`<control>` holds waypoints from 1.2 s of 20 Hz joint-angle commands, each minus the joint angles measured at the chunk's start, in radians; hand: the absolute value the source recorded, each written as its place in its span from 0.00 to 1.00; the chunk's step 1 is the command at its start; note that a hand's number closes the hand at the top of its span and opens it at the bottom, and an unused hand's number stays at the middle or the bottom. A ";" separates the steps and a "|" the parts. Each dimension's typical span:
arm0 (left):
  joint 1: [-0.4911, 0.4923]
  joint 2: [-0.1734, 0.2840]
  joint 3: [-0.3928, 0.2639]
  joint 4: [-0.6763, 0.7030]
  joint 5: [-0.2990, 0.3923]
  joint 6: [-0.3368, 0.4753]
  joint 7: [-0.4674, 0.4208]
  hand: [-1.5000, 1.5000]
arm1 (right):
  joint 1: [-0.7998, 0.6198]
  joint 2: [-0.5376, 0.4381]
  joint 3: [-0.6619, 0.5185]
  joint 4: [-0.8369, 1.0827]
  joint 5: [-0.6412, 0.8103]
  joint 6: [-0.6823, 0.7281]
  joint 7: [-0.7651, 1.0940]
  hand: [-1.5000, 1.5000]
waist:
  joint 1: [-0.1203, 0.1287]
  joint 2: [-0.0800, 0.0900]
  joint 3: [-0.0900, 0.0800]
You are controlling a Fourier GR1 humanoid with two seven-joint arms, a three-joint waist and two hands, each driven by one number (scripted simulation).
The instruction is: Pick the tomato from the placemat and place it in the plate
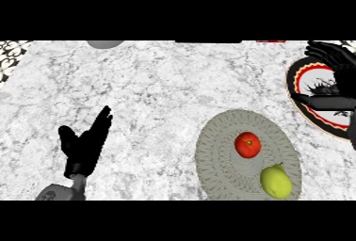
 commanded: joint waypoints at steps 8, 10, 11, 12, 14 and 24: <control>0.024 -0.024 -0.016 0.039 -0.030 0.003 0.030 0.50 | -0.018 -0.216 0.198 -0.090 0.239 0.232 0.066 0.00 | -0.028 -0.004 -0.008; 0.052 -0.005 -0.001 -0.004 -0.014 -0.008 0.045 0.50 | -0.016 -0.229 0.224 -0.101 0.286 0.237 0.082 0.00 | -0.015 -0.004 -0.007; 0.050 0.002 0.015 -0.005 0.006 -0.017 0.063 0.50 | -0.021 -0.255 0.227 -0.174 0.271 0.271 0.130 0.00 | -0.026 -0.008 -0.007; 0.008 -0.047 -0.004 0.045 -0.027 0.011 0.037 0.50 | -0.032 -0.250 0.233 -0.181 0.284 0.276 0.151 0.00 | -0.029 -0.004 -0.007; 0.091 -0.041 -0.043 -0.067 -0.041 0.032 0.082 0.50 | -0.001 -0.226 0.261 -0.255 0.323 0.237 0.208 0.00 | -0.021 -0.008 -0.006; 0.129 -0.045 -0.023 -0.064 -0.066 0.001 0.056 0.50 | 0.122 -0.086 0.364 -0.512 0.490 0.139 0.492 0.00 | -0.021 -0.005 -0.006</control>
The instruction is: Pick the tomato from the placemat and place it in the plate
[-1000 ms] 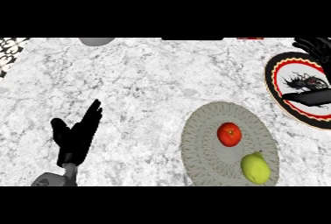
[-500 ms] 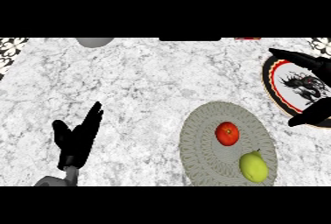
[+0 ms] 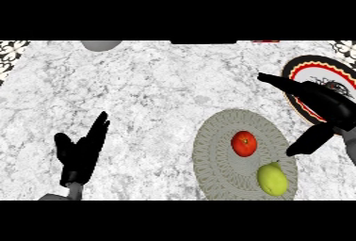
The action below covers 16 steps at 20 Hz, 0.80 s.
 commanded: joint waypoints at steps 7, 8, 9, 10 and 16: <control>0.015 -0.024 0.038 0.049 -0.005 -0.050 0.014 0.50 | 0.041 0.107 0.022 -0.045 0.118 0.070 0.131 0.00 | 0.007 0.008 -0.005; 0.007 -0.049 0.001 0.054 -0.040 -0.022 0.025 0.50 | 0.092 0.104 0.049 -0.041 0.150 0.047 0.087 0.00 | 0.004 0.009 -0.004; -0.030 -0.060 0.035 0.108 -0.008 -0.046 0.014 0.50 | 0.101 0.128 0.056 -0.066 0.151 0.046 0.113 0.00 | 0.001 0.009 -0.005; 0.046 -0.038 0.033 0.035 -0.013 -0.061 0.000 0.50 | 0.063 0.150 0.039 -0.017 0.170 0.059 0.113 0.00 | 0.009 0.008 -0.004; -0.026 -0.049 0.053 0.062 -0.025 -0.064 0.064 0.50 | 0.123 0.180 0.043 -0.116 0.238 0.050 0.155 0.00 | 0.003 0.008 -0.004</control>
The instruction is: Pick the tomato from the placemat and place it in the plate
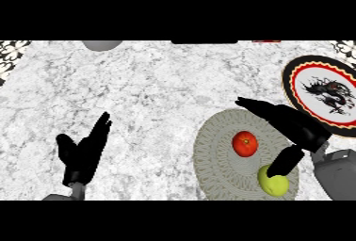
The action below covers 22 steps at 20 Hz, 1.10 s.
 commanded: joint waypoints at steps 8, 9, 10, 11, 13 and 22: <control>-0.024 -0.022 0.036 0.059 -0.015 -0.028 0.055 0.50 | 0.051 0.078 0.040 -0.012 0.231 -0.051 0.043 0.00 | -0.001 0.007 -0.007; -0.019 -0.013 0.038 0.012 -0.026 -0.025 0.086 0.50 | 0.022 0.102 -0.001 0.063 0.228 -0.053 -0.002 0.00 | 0.003 0.007 -0.007; 0.047 0.000 0.039 0.004 -0.009 -0.067 0.042 0.50 | 0.000 0.112 0.000 0.056 0.225 -0.025 0.028 0.00 | 0.005 0.007 -0.007; 0.040 -0.045 -0.026 -0.077 -0.069 0.024 0.125 0.50 | 0.036 0.114 0.029 0.044 0.258 -0.048 0.034 0.00 | 0.004 0.006 -0.007; 0.001 -0.007 0.059 0.108 -0.015 -0.097 -0.016 0.50 | -0.006 0.191 0.058 0.103 0.284 -0.062 0.057 0.00 | 0.004 0.009 -0.007; 0.046 -0.044 0.046 0.062 -0.058 -0.058 0.003 0.50 | 0.022 0.137 0.104 0.166 0.391 -0.027 -0.082 1.00 | 0.006 0.008 -0.007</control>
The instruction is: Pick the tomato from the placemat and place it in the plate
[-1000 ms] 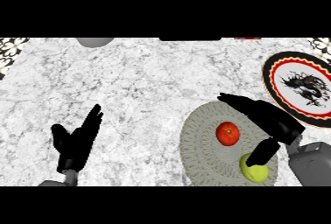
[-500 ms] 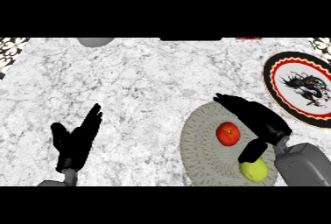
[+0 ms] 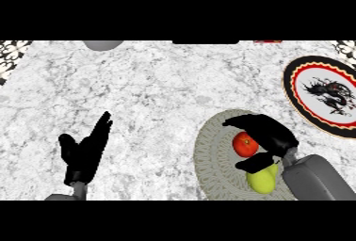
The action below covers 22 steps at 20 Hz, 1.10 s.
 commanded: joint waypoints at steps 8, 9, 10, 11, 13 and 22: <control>0.072 0.014 0.024 -0.069 0.016 -0.051 0.086 0.50 | 0.002 0.043 0.017 0.080 0.179 -0.112 -0.130 1.00 | 0.000 0.007 -0.007; 0.031 -0.034 -0.005 0.006 -0.037 -0.001 0.058 0.50 | 0.050 0.048 0.027 0.020 0.181 -0.134 -0.115 1.00 | -0.007 0.007 -0.007; -0.020 0.009 0.053 0.028 0.031 -0.075 0.094 0.50 | -0.012 0.047 -0.003 0.113 0.187 -0.135 -0.168 1.00 | -0.003 0.009 -0.007; -0.015 -0.030 0.020 0.026 -0.036 -0.009 0.068 0.50 | 0.088 0.052 0.015 -0.057 0.194 -0.117 -0.071 1.00 | -0.010 0.006 -0.007; 0.029 -0.055 0.007 0.041 -0.039 0.012 0.041 0.50 | 0.221 -0.024 -0.005 -0.152 0.178 -0.145 -0.073 1.00 | -0.026 0.004 -0.007; 0.073 -0.011 0.041 -0.025 0.000 -0.026 0.064 0.50 | 0.597 0.013 -0.070 -0.635 0.131 -0.457 -0.091 1.00 | -0.058 -0.004 -0.006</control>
